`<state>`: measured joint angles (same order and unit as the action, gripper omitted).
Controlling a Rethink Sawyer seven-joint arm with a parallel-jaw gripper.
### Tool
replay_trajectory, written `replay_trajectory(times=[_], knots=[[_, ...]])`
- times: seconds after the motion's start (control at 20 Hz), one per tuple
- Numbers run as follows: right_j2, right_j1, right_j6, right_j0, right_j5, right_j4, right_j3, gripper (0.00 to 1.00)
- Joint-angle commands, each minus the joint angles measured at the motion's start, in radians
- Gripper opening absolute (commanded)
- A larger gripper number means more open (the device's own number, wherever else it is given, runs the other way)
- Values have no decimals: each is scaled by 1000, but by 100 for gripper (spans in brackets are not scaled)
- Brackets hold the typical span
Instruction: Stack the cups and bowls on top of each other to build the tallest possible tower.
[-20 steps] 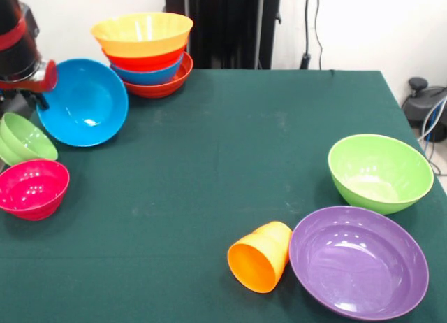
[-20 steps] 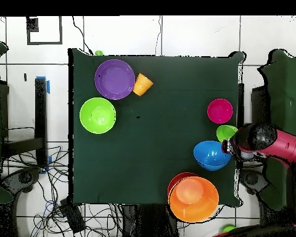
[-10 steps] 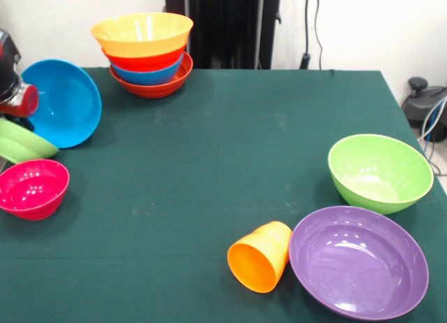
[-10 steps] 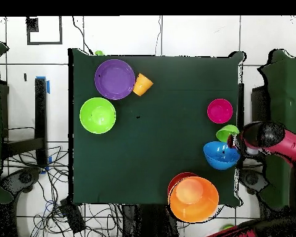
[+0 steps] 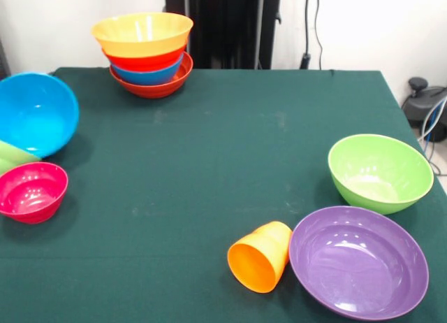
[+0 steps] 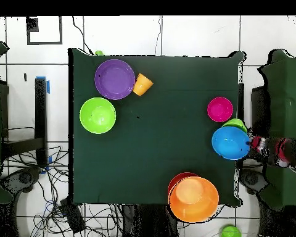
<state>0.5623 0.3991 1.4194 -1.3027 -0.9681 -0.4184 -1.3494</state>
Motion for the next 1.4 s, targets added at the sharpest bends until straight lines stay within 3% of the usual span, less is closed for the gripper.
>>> replay_trajectory(times=[0.05,0.35,1.05,1.15,1.25,1.4], knots=[[263,171,-549,-198,-18,35,-190,0],[398,199,-571,-307,-30,36,-243,0],[564,134,-728,-475,-12,-7,-318,0],[563,140,-767,-481,-23,-53,-334,0],[552,140,-746,-483,60,-122,-374,0],[547,152,-686,-492,117,-167,-424,0]])
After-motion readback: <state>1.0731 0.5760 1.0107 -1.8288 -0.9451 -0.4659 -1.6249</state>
